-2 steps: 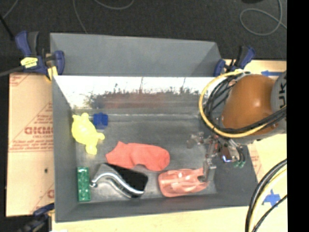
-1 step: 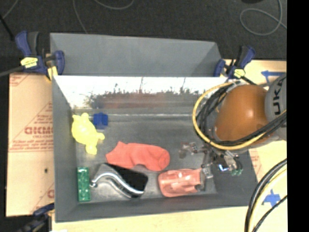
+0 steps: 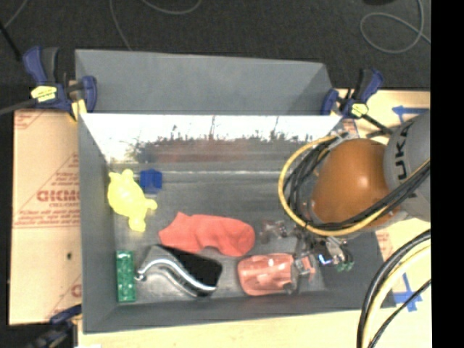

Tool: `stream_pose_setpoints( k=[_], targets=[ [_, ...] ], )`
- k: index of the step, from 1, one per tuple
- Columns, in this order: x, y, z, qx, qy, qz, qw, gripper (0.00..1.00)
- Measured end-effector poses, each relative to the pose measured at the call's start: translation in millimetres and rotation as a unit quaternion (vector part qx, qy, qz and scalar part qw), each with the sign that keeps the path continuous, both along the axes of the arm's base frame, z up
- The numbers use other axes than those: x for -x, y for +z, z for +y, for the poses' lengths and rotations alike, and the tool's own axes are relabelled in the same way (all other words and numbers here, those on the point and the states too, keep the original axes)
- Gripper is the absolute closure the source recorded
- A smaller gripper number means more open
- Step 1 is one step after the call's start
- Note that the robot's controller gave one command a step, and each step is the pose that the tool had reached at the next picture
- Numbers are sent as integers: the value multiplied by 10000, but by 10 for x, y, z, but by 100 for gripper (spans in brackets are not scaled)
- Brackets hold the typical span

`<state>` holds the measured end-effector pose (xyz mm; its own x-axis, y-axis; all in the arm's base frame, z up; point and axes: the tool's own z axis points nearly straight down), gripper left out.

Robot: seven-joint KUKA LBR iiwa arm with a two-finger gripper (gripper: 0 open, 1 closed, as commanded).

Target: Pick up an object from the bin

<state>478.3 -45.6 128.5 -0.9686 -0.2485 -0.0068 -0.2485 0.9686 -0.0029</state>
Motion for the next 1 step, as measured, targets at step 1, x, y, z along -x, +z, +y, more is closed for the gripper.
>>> stream_pose_setpoints(
  k=[1],
  targets=[
    [-23, -545, 210, 24, 546, -102, 9985, 0]
  ],
)
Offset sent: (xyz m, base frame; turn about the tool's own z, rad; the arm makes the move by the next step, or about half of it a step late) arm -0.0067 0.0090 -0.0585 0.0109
